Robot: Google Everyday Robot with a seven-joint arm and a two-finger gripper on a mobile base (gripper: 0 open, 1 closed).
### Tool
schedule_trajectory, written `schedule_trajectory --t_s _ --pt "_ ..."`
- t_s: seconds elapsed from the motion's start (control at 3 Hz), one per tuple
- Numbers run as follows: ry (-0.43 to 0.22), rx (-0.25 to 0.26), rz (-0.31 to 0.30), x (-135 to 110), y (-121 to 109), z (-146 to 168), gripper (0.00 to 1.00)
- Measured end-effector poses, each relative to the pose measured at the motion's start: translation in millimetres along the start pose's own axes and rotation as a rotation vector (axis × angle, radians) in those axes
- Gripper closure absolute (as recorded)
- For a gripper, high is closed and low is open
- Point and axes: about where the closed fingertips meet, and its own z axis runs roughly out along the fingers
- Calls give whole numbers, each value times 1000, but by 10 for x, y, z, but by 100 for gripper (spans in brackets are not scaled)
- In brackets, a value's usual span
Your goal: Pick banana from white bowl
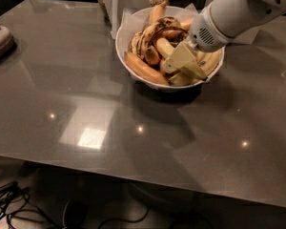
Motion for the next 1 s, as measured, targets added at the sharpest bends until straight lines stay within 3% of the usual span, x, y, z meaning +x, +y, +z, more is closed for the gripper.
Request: schedule_trajectory --t_s 0.33,1.0 --pt "5 -14 16 -21 -22 111 41" --pt "4 -30 17 -68 -1 180 83"
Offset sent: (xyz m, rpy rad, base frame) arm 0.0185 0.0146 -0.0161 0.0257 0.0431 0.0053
